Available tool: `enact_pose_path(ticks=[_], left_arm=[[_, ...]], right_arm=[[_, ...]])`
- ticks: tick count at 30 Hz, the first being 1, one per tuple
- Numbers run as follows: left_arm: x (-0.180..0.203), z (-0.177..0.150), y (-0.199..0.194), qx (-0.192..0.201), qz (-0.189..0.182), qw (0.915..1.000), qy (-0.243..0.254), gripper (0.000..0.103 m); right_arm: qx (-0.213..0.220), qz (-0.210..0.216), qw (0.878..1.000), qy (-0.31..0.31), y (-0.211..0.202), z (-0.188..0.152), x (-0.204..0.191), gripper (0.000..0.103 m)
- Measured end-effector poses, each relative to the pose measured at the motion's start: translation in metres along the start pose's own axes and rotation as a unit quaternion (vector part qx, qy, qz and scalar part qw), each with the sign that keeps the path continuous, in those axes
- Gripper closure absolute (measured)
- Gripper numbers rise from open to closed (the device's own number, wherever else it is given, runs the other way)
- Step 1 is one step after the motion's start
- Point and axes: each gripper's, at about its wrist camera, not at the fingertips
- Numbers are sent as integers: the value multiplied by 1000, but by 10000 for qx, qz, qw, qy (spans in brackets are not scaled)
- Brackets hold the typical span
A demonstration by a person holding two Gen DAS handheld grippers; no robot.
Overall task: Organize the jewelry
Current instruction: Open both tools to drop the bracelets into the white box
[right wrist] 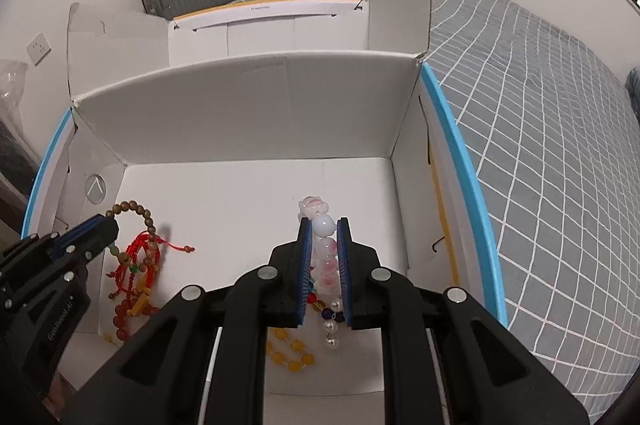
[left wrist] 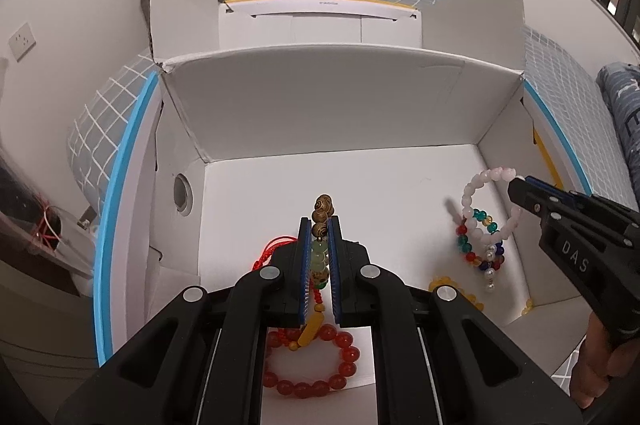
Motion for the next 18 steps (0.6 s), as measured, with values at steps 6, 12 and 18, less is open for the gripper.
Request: enact_pose_path(ticks=[6, 12, 18], left_arm=[[1, 0, -12, 110, 8, 9999, 56, 88], [-8, -4, -50, 584, 72, 9981, -155, 43], [-21, -18, -97, 1123, 120, 9931, -329, 11]], right_arm=[[204, 72, 9998, -18, -9, 3, -3, 59], [800, 35, 9968, 46, -52, 4, -3, 23], [1395, -9, 9902, 16, -105, -5, -8, 8]])
Point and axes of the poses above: each gripper's, at about its wrist camera, not at the fingertips, and y roughly the way its jaws point, x to its right, z to its top, and after that the axes turned 9 degrees about z, right-handed
